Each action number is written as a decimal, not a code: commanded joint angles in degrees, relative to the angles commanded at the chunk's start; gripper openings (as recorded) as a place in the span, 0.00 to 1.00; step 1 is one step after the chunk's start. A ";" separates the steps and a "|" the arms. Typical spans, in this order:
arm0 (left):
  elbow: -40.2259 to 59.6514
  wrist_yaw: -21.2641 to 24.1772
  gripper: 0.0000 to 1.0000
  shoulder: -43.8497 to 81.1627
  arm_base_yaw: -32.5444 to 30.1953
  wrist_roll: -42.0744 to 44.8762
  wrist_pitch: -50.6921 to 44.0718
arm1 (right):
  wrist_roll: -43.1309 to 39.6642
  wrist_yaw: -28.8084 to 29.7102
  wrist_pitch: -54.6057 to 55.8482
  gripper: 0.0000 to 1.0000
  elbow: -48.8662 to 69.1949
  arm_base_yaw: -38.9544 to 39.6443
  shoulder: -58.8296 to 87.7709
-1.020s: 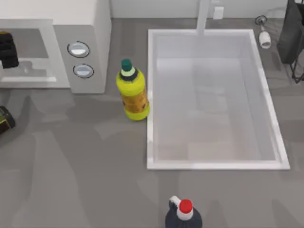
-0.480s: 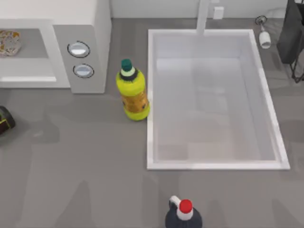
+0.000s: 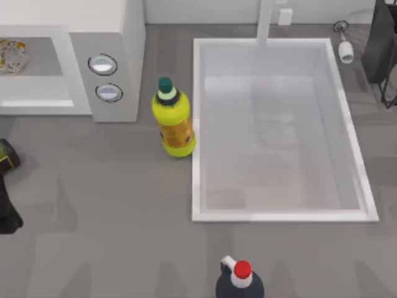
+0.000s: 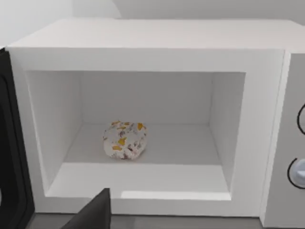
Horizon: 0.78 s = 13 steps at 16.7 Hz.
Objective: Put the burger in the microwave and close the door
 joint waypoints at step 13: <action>-1.17 0.06 0.47 -1.64 -0.14 -0.01 -0.12 | 0.00 0.00 0.00 1.00 0.00 0.00 0.00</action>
